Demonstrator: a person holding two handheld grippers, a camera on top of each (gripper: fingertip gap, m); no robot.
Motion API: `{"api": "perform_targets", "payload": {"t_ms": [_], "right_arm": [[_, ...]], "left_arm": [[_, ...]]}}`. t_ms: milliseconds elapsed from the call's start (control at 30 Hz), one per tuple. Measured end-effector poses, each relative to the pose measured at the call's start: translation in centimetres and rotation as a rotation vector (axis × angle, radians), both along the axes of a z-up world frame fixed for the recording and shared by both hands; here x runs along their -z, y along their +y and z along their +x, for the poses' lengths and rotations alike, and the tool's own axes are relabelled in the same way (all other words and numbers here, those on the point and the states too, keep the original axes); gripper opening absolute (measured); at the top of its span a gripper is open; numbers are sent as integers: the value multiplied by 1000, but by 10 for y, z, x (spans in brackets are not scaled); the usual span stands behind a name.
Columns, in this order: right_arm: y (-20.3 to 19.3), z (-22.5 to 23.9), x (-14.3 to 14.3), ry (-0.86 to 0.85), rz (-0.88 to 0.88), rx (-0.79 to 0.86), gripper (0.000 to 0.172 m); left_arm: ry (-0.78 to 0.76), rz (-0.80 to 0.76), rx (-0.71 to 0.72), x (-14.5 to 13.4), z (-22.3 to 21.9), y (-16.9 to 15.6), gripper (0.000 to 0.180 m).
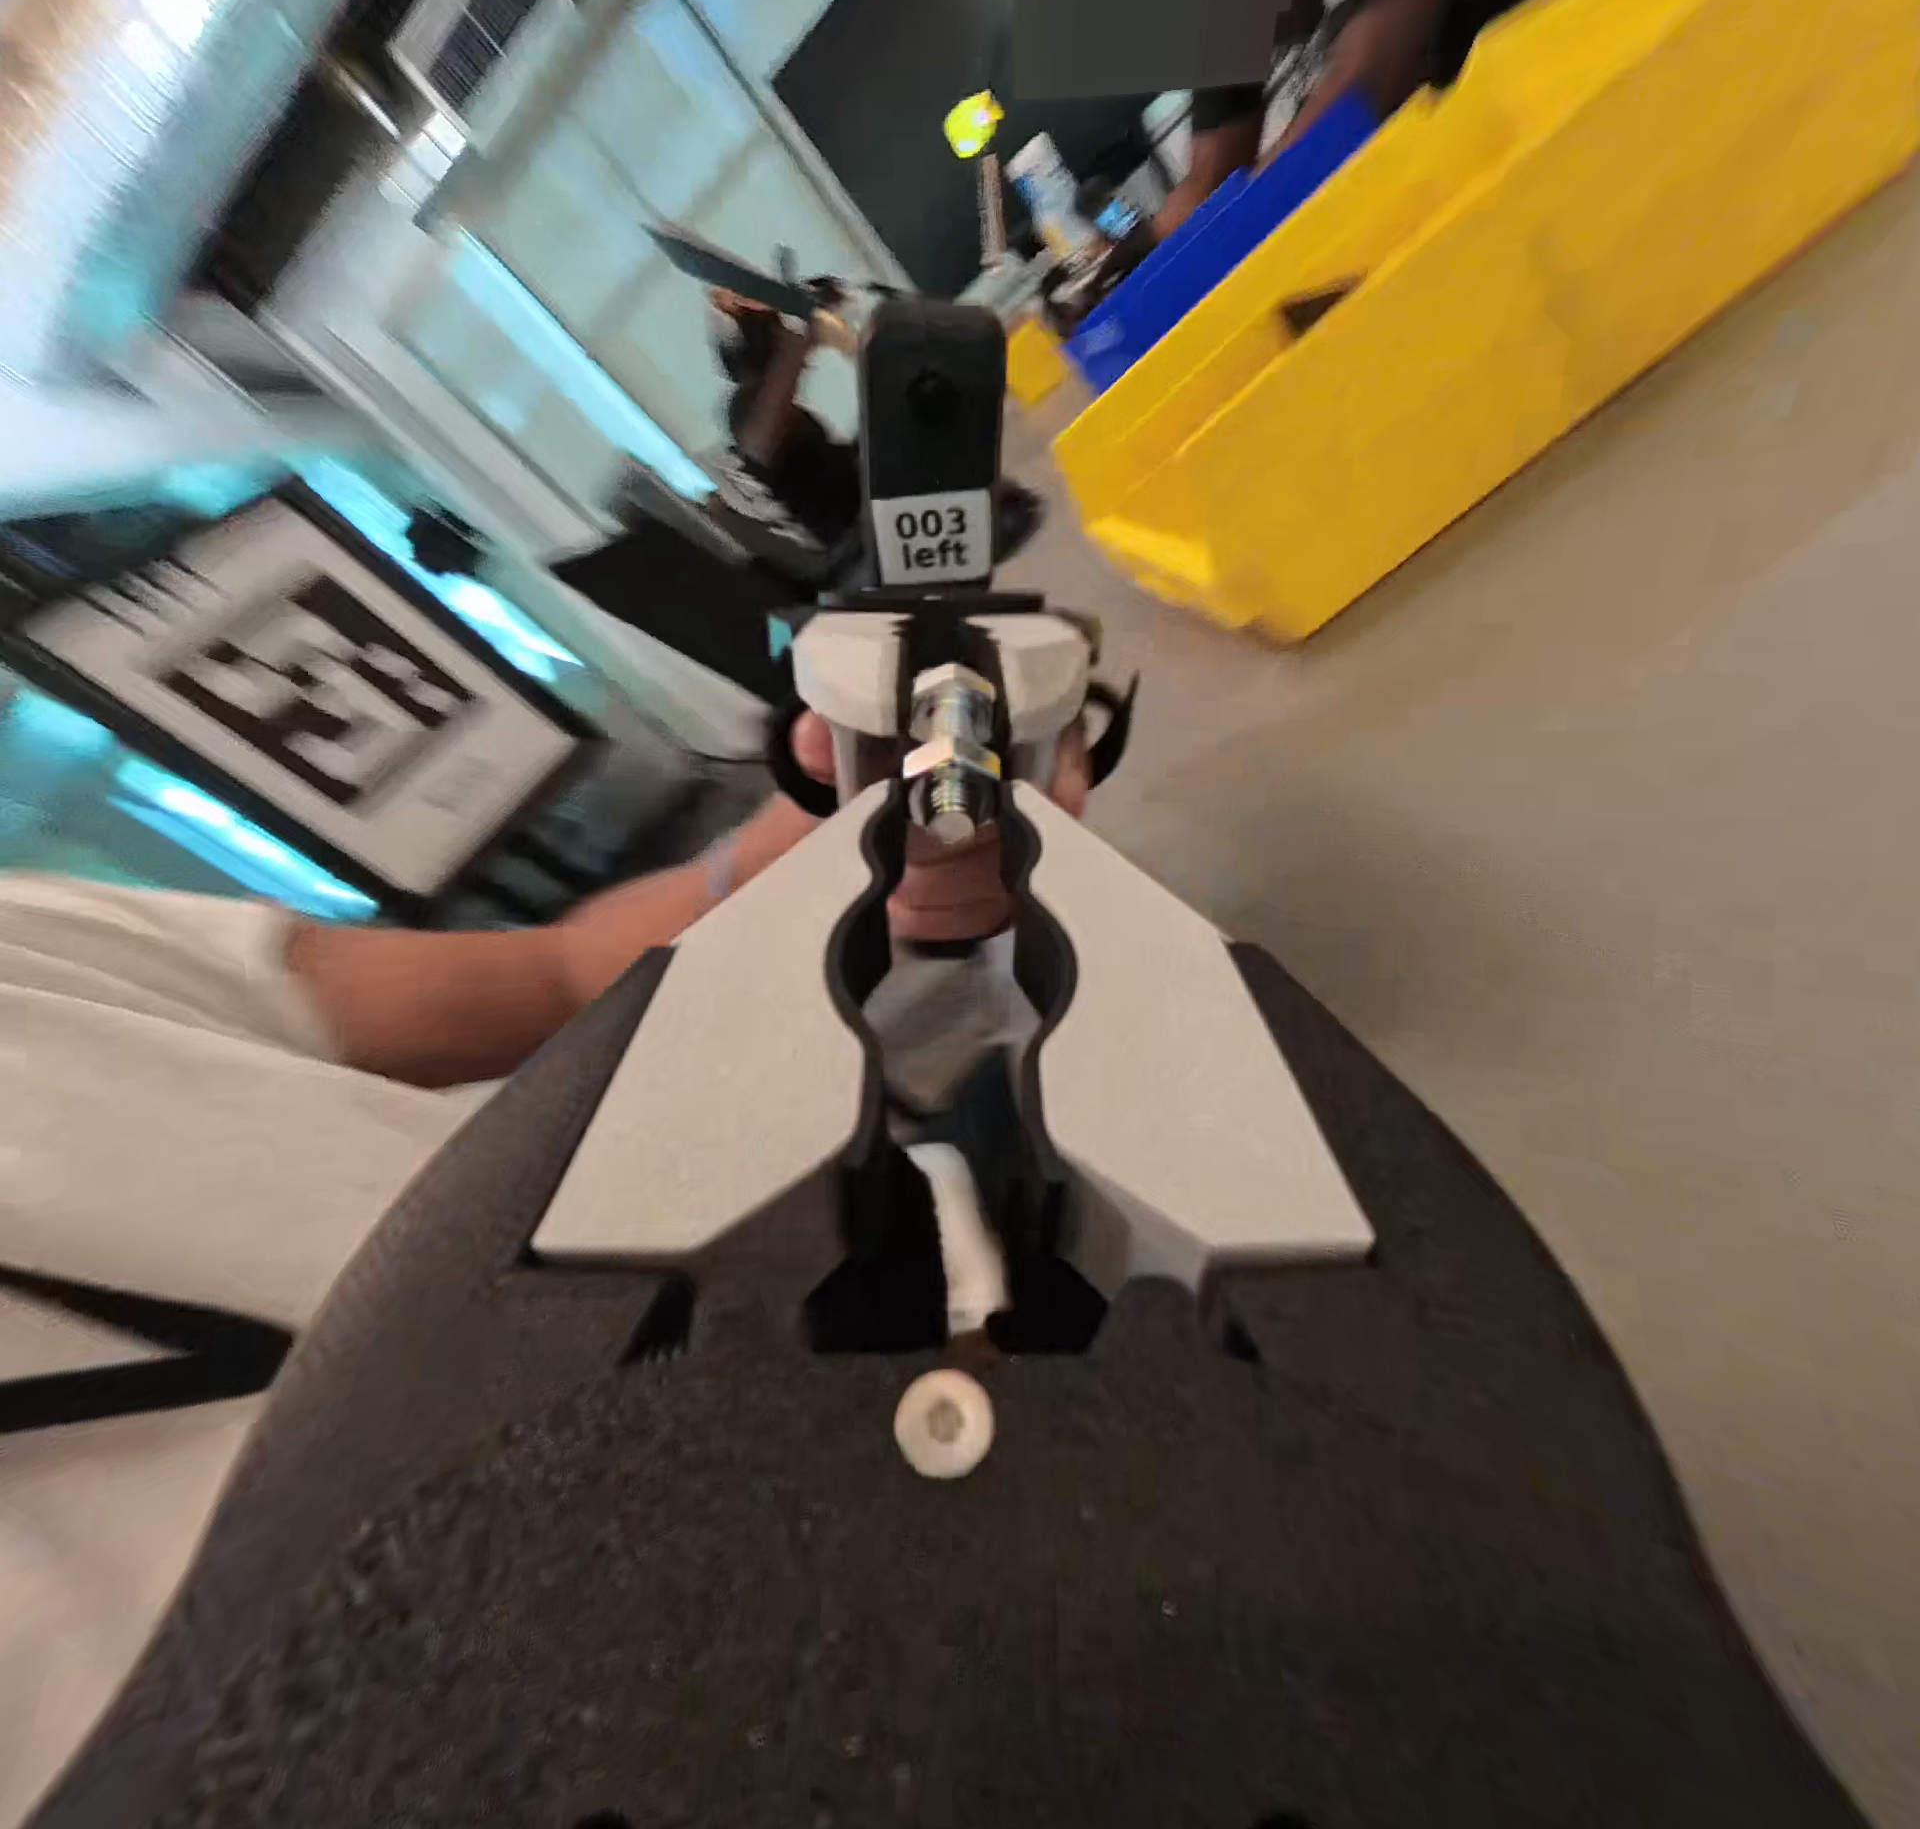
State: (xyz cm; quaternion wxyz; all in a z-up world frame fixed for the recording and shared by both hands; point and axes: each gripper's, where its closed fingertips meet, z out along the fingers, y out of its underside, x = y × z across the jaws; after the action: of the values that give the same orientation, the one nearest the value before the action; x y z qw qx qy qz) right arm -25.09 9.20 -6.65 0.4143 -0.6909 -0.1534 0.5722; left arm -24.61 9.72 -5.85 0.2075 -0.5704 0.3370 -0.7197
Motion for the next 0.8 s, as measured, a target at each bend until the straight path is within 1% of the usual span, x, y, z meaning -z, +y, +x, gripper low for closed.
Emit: {"api": "perform_targets", "payload": {"t_ms": [33, 100, 133, 167, 200, 233, 267, 300, 367, 400, 433, 467, 500, 533, 600, 667, 733, 800], "right_arm": [[-2, -1, 0, 97, -118, -52, 17], [-4, -2, -1, 244, -288, -123, 16], [-6, -3, -2, 292, -328, -149, 17], [-6, -4, -5, 303, -300, -154, 17], [-6, -5, -6, 261, -205, -137, 17], [-6, -7, -4, 180, -109, -112, 22], [-4, -8, 2, 77, -25, -87, 32], [-3, -8, 11, -55, 70, -59, 38], [8, 1, 31, -376, 298, 49, 40], [14, 7, 36, -531, 432, 112, 41], [18, 14, 38, -687, 579, 175, 45], [24, 21, 35, -838, 724, 258, 50], [27, 27, 27, -965, 883, 351, 50], [25, 29, 20, -1078, 1057, 402, 49], [20, 28, 17, -1315, 1342, 438, 49], [15, 26, 15, -1446, 1554, 464, 46], [10, 22, 14, -1509, 1697, 473, 46], [5, 17, 11, -1536, 1794, 475, 41]], "left_arm": [[18, 78, -1, 1, -1, -2, 17], [54, 252, -15, 3, -2, -4, 18], [57, 310, -18, 3, -3, -5, 17], [45, 329, -25, 0, -4, -6, 17], [31, 313, -34, -4, -4, -5, 18], [18, 286, -46, -7, -4, -4, 17], [-2, 253, -50, -10, -5, -2, 17], [-26, 212, -44, -13, -7, -1, 18], [-57, 123, -50, -17, -10, 5, 17], [-68, 80, -49, -18, -11, 8, 17], [-73, 38, -45, -18, -12, 10, 17], [-69, -3, -44, -16, -12, 12, 17], [-57, -41, -33, -13, -11, 13, 17], [-45, -74, -11, -9, -9, 12, 17], [-7, -118, 10, 0, -6, 10, 17], [36, -157, 64, 8, -2, 3, 17], [65, -185, 82, 15, 1, 0, 17], [72, -214, 114, 18, 2, -4, 17]]}}
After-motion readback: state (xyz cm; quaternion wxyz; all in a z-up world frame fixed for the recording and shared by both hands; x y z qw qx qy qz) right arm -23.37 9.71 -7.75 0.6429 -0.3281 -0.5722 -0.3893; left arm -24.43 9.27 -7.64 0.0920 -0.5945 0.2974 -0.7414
